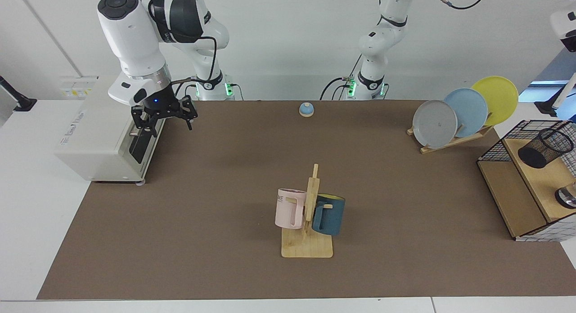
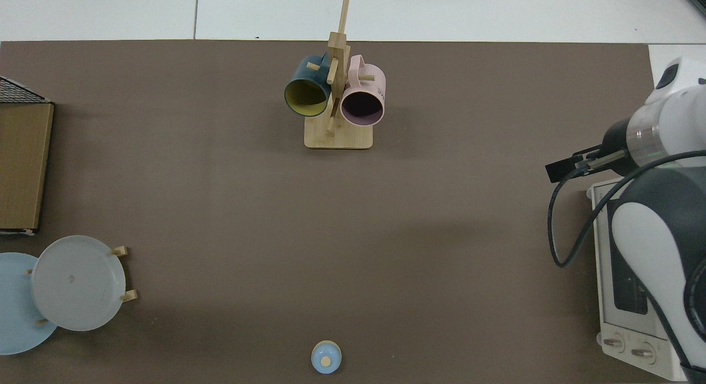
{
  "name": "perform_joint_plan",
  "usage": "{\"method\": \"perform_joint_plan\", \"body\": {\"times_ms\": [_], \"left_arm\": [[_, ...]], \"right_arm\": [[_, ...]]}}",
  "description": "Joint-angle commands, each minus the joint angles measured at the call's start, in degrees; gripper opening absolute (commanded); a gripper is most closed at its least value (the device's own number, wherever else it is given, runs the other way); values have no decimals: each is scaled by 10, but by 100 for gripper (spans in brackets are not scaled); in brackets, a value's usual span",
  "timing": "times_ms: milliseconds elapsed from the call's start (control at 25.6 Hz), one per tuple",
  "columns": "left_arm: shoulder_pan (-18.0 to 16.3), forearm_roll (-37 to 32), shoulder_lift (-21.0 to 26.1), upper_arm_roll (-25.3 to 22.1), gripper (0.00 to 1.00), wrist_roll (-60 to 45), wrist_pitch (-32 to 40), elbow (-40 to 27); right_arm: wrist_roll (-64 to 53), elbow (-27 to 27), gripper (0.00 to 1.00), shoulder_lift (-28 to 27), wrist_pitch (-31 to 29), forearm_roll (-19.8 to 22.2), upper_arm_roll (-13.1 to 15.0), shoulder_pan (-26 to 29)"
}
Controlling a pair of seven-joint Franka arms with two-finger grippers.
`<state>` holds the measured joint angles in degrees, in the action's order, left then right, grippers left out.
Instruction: Put markers into pen holder
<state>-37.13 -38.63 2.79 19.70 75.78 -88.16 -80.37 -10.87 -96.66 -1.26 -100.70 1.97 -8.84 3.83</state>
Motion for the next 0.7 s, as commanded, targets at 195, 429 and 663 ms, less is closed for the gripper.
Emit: {"method": "perform_joint_plan", "body": {"times_ms": [195,429,663], "left_arm": [[1,-11,-8,3,0,-23,-24,-42],[-1,-11,10,3,0,-24,-47,-43],[0,-12,25,3,0,-36,-52,-44]], "right_arm": [[-16,-5,100,6,8,4,5,-3],[-16,-5,100,8,8,4,4,-3],[-16,-5,100,8,8,4,4,-3]]}}
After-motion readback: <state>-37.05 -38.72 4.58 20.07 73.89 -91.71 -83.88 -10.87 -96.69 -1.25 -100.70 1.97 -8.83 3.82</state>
